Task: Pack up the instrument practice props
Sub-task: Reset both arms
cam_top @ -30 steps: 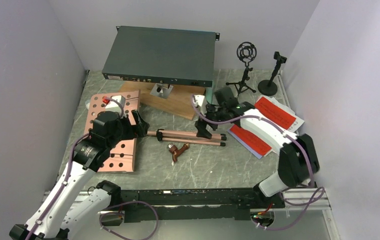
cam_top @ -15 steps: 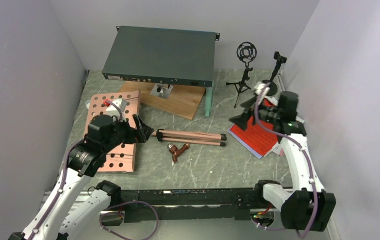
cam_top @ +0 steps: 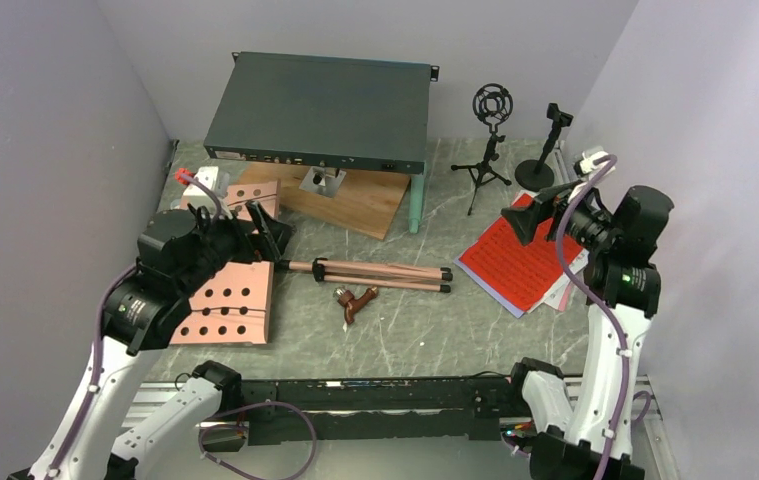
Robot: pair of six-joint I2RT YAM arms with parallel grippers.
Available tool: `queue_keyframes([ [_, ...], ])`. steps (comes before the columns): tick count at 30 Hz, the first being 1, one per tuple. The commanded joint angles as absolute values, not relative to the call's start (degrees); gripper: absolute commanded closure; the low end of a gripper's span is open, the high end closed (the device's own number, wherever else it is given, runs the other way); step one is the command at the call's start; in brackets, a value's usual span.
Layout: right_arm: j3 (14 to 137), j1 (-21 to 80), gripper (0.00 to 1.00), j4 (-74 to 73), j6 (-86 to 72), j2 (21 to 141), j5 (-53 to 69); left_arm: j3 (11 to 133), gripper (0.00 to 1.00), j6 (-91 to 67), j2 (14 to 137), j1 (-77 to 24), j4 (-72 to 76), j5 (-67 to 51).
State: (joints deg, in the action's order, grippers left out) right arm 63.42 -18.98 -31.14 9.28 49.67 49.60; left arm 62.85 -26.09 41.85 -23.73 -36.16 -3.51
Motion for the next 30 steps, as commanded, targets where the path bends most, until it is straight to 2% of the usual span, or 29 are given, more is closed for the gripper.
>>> queue_keyframes([
  [1,68.54,-19.16,0.0,-35.32,2.76,48.12,44.66,68.85,0.0,-21.72,42.56,-23.91,-40.45,-0.56],
  [11,74.74,-19.19,0.0,-37.94,-6.78,46.41,35.11,76.04,0.01,-19.46,43.97,-23.91,-42.36,-0.97],
  [30,74.73,-19.24,0.0,-36.52,-8.3,44.92,33.87,76.32,0.01,-19.99,42.78,-23.91,-41.94,-2.93],
])
